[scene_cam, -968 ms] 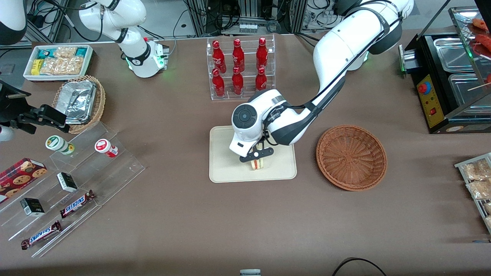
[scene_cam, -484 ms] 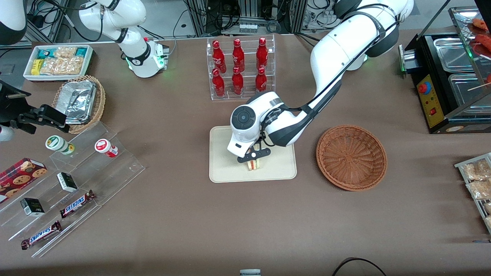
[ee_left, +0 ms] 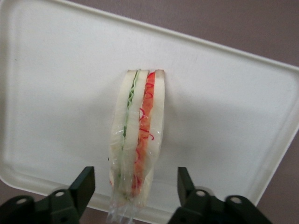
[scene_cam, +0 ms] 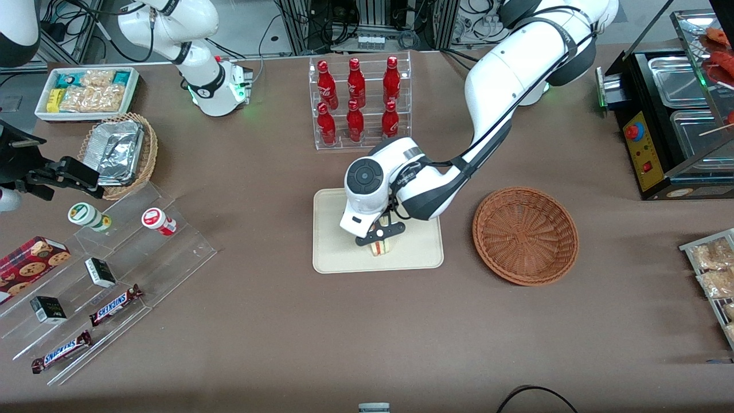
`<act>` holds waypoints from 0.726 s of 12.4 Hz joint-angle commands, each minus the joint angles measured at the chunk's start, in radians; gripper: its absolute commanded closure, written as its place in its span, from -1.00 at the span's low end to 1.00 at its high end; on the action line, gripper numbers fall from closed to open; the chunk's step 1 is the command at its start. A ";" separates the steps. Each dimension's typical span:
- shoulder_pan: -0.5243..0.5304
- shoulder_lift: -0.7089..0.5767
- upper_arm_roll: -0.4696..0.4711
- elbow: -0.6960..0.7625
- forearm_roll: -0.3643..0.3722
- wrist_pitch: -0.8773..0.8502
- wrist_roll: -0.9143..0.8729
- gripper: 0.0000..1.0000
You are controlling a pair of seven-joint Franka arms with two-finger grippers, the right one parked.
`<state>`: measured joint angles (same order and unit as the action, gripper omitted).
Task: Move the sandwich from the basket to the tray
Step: 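Lower the sandwich onto the tray and open the left gripper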
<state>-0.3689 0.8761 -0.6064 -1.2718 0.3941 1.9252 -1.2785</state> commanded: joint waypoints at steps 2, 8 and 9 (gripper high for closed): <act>0.004 -0.118 -0.003 0.002 0.015 -0.083 -0.021 -1.00; 0.090 -0.261 0.105 -0.018 -0.080 -0.218 0.215 -1.00; 0.131 -0.299 0.102 -0.062 -0.112 -0.230 0.234 -1.00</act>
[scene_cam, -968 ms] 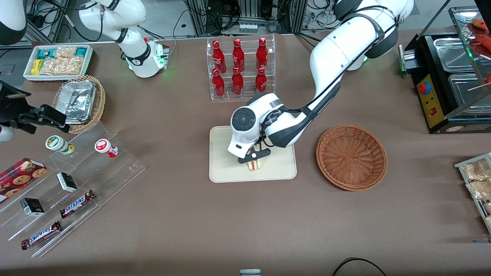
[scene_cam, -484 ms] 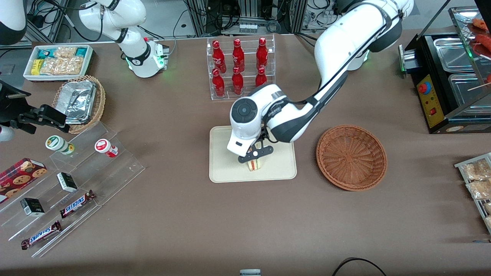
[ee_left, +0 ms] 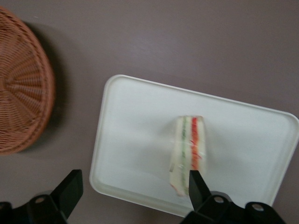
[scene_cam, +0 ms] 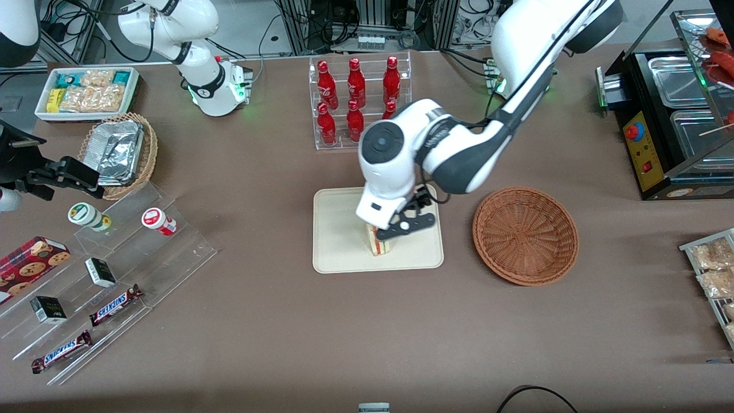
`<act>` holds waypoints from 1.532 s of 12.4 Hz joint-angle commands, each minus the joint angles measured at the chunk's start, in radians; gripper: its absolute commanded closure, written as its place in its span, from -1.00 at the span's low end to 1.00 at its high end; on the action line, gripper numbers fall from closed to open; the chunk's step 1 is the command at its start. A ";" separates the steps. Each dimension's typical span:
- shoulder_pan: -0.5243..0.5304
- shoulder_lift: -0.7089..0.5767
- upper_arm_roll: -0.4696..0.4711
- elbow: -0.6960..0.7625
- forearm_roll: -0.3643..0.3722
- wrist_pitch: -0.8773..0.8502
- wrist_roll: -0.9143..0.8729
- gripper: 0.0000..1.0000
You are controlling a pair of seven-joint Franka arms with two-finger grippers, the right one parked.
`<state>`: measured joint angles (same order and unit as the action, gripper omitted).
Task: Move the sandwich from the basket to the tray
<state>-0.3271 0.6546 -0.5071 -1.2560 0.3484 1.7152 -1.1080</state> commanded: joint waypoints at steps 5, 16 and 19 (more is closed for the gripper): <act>0.281 -0.185 0.012 -0.163 -0.071 -0.112 0.322 -1.00; 0.513 -0.495 0.083 -0.312 -0.193 -0.331 0.765 -1.00; 0.430 -0.607 0.213 -0.370 -0.247 -0.382 0.864 -1.00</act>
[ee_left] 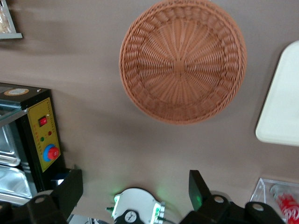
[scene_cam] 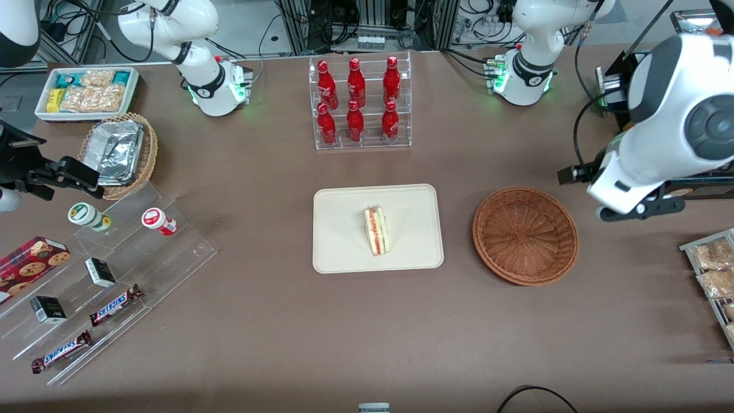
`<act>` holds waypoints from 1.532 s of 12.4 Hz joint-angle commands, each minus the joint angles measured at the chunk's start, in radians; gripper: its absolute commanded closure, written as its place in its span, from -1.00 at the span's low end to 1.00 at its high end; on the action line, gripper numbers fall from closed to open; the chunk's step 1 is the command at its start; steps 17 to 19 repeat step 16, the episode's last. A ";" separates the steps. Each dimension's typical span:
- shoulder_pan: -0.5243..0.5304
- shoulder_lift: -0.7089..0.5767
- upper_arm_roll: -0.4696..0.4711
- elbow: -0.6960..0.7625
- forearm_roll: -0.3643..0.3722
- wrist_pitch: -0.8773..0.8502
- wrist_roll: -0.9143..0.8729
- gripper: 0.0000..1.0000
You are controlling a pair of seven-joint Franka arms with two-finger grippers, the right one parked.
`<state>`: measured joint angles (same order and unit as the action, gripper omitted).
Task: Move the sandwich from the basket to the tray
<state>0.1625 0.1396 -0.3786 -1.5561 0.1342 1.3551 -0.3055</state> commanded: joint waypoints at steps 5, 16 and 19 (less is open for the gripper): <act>-0.179 -0.212 0.320 -0.075 -0.085 -0.163 0.253 -1.00; -0.185 -0.252 0.428 -0.048 -0.105 -0.143 0.329 -1.00; -0.185 -0.252 0.428 -0.048 -0.105 -0.143 0.329 -1.00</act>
